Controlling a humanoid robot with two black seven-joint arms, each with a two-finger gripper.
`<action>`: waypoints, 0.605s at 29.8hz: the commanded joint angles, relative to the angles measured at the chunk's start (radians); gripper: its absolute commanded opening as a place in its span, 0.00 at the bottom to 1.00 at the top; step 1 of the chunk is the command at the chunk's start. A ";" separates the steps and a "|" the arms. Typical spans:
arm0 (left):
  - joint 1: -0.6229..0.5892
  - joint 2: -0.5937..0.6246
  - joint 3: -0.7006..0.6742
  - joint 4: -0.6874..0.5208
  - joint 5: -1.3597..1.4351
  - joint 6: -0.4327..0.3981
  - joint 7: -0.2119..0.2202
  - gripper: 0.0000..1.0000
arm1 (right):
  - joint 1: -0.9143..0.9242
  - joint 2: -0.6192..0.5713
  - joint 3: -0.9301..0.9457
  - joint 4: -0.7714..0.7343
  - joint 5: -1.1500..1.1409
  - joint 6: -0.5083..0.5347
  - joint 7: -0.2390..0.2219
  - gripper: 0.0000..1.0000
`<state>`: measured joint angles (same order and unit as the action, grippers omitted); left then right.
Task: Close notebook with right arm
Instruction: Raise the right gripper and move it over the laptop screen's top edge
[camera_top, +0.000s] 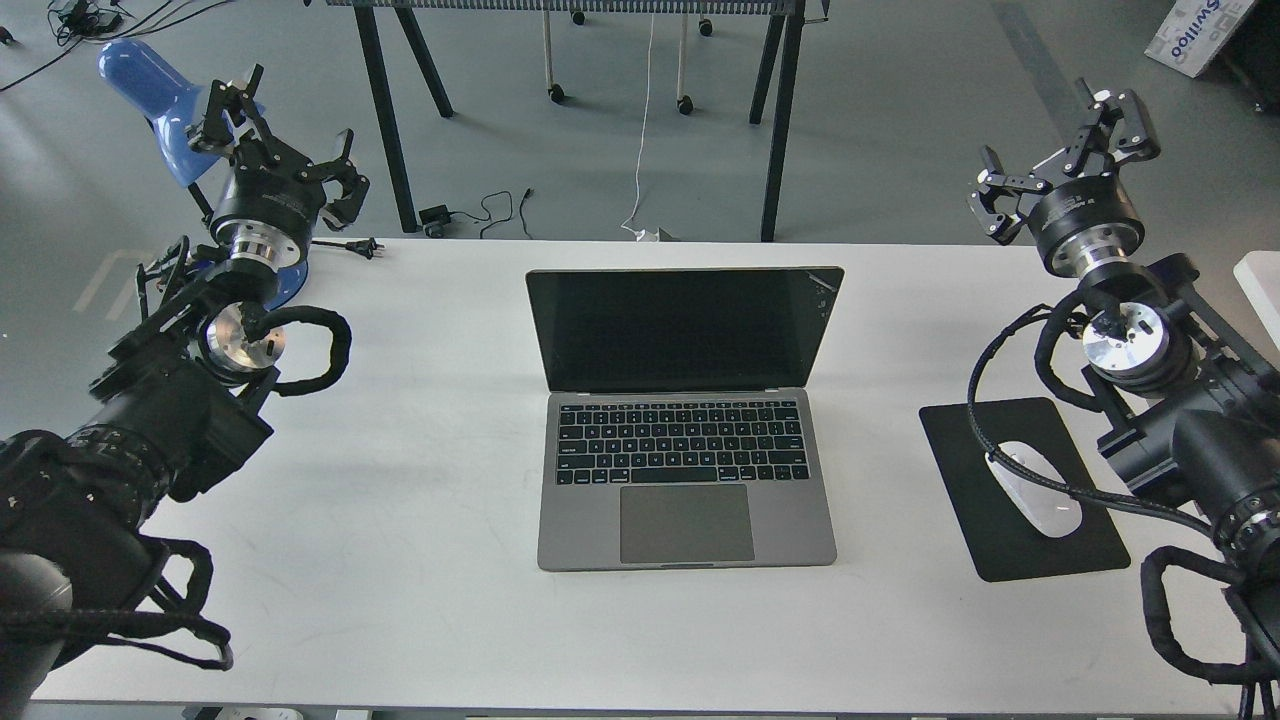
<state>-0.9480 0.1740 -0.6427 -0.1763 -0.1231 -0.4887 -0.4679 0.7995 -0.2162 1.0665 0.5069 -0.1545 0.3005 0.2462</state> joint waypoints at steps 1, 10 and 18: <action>0.001 -0.001 0.000 0.000 0.000 0.000 0.002 1.00 | 0.015 0.061 -0.032 -0.002 -0.005 0.000 -0.001 1.00; 0.001 -0.001 0.000 0.000 0.000 0.000 0.002 1.00 | 0.075 0.170 -0.128 -0.013 -0.005 0.000 0.002 1.00; 0.001 0.001 0.000 0.000 0.002 0.000 0.003 1.00 | 0.061 0.210 -0.238 0.018 -0.002 0.000 0.002 1.00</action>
<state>-0.9464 0.1741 -0.6427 -0.1764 -0.1225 -0.4887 -0.4648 0.8732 -0.0110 0.8870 0.5046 -0.1593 0.3005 0.2462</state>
